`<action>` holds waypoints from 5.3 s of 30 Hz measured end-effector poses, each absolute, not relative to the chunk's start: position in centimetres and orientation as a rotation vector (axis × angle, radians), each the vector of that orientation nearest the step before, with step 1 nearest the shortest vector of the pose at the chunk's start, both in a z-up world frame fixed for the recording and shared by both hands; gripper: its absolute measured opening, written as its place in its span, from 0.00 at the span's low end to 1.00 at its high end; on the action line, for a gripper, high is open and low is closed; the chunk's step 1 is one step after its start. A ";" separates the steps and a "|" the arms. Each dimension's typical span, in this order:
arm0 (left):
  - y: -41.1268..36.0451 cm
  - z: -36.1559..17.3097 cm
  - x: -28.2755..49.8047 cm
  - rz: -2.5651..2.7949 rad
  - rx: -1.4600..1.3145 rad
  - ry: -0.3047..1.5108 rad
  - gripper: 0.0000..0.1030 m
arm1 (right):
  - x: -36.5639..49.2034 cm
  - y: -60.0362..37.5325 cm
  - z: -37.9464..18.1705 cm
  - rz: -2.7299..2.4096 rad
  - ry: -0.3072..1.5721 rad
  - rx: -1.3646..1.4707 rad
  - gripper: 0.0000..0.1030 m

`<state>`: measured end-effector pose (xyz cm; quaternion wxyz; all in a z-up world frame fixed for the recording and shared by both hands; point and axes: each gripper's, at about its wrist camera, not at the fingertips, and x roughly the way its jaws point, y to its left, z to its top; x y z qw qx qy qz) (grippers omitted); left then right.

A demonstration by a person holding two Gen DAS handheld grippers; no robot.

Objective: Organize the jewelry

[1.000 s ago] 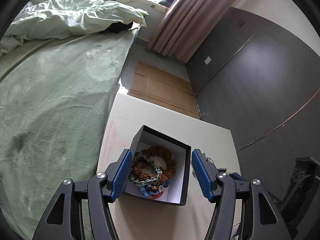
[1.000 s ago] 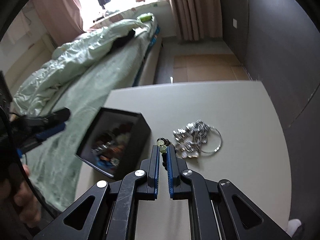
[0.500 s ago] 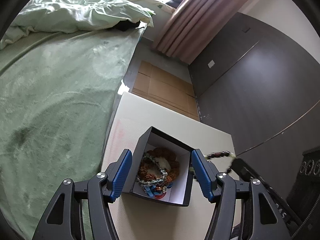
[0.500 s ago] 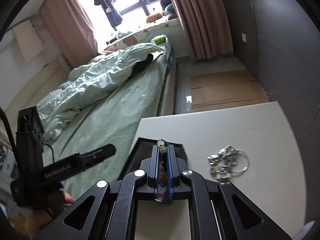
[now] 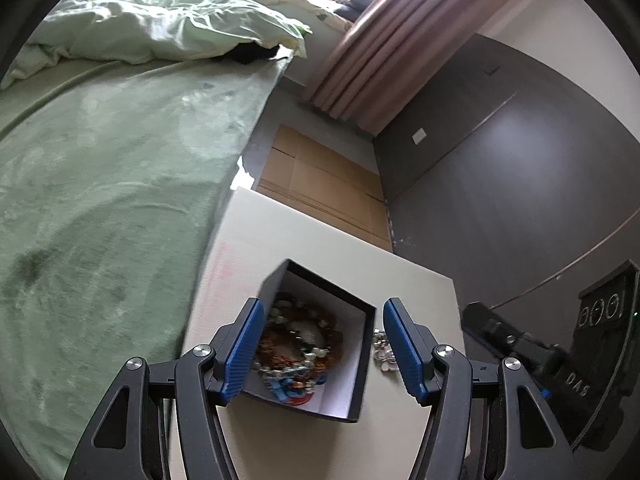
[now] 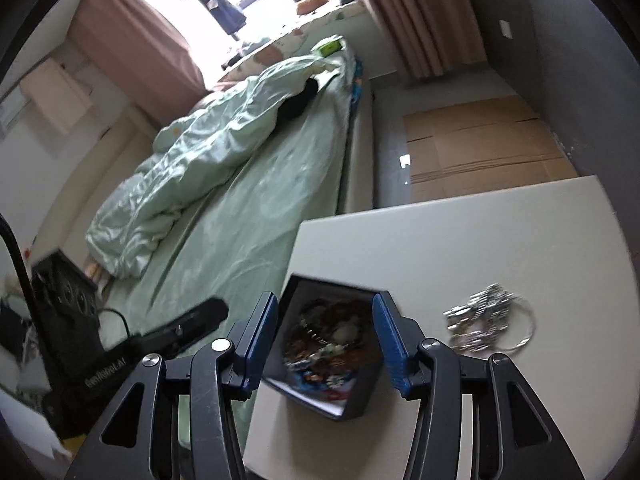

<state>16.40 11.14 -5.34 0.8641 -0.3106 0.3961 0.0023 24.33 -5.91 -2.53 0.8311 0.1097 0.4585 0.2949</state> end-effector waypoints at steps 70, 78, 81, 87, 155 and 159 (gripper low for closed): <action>-5.7 -12.8 27.3 -0.090 -0.062 1.116 0.16 | 28.1 -23.5 -8.8 0.347 1.132 0.488 0.71; -4.2 -8.9 25.9 -0.107 -0.136 1.019 0.16 | 28.4 -21.3 -9.5 0.360 1.147 0.396 0.68; -3.8 -7.7 25.5 -0.110 -0.155 0.985 0.16 | 28.5 -20.1 -9.7 0.359 1.154 0.337 0.63; -2.4 -5.0 24.4 -0.120 -0.207 0.907 0.15 | 29.0 -17.7 -11.1 0.365 1.183 0.231 0.41; 7.0 15.4 10.0 -0.125 -0.428 0.233 0.15 | 25.9 -8.8 -11.3 0.777 1.274 0.375 0.31; 7.5 14.7 10.7 -0.115 -0.438 0.263 0.15 | 26.4 -9.6 -11.5 0.621 1.261 0.292 0.40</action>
